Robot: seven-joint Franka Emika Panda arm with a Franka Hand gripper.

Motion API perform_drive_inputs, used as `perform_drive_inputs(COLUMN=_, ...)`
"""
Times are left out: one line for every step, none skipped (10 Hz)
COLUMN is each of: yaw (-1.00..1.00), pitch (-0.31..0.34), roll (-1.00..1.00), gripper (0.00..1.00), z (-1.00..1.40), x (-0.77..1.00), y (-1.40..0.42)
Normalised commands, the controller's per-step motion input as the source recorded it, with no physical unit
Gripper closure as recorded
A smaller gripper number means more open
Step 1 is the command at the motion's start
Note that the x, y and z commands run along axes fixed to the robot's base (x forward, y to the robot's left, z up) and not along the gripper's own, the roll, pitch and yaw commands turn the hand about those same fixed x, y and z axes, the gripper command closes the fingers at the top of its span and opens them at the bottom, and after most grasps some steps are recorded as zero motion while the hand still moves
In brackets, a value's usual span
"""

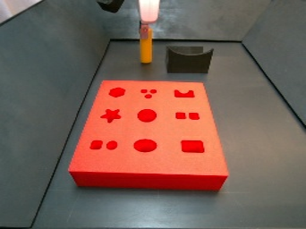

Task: Pick up the oval object. Move up. Move to above the board. Insert the oval object.
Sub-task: Pick up the oval object, then move up.

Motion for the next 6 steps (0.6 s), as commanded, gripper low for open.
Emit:
perform_drive_inputs(yaw=0.0, pitch=0.0, roll=0.0, gripper=1.0, z=0.0, x=0.0, y=0.0)
perform_drive_inputs(yaw=0.0, pitch=0.0, roll=0.0, gripper=1.0, z=0.0, x=0.0, y=0.0)
perform_drive_inputs(yaw=0.0, pitch=0.0, roll=0.0, gripper=1.0, z=0.83, x=0.0, y=0.0)
perform_drive_inputs(yaw=0.0, pitch=0.008, roll=0.0, gripper=1.0, z=0.79, x=0.04, y=-0.07)
perform_drive_inputs(yaw=0.01, pitch=0.06, roll=0.01, gripper=1.0, z=0.62, x=0.04, y=-0.06)
perform_drive_inputs(yaw=0.01, pitch=0.077, roll=0.02, gripper=1.0, z=0.45, x=0.03, y=-0.03)
